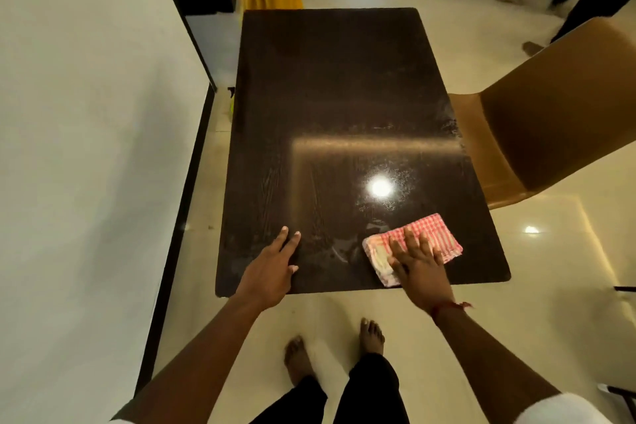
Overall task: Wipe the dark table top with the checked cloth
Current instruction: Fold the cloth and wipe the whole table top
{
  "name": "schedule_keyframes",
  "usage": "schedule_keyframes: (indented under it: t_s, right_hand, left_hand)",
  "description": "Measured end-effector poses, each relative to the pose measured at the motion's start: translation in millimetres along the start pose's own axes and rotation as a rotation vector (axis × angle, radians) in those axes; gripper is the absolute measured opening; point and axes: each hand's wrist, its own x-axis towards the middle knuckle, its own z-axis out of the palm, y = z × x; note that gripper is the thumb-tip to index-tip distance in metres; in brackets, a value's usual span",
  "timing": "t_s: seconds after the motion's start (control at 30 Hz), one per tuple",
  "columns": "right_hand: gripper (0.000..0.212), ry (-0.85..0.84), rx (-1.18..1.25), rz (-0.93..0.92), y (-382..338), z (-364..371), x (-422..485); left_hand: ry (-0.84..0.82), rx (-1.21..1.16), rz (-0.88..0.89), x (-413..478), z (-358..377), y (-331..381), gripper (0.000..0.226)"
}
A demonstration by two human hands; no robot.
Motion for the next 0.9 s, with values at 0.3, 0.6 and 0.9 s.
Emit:
schedule_keyframes:
  t_s: [0.3, 0.6, 0.9]
  right_hand:
    - [0.054, -0.052, -0.031, -0.224, -66.0, 7.8, 5.6]
    - [0.051, 0.008, -0.02, 0.044, -100.3, 2.2, 29.5]
    - [0.073, -0.09, -0.144, -0.49, -87.0, 5.3, 13.9]
  left_hand:
    - [0.168, -0.036, -0.211, -26.8, 0.9, -30.5, 0.073]
    - [0.164, -0.024, -0.32, -30.2, 0.4, -51.2, 0.076]
    - [0.097, -0.123, -0.233, -39.1, -4.1, -70.7, 0.069]
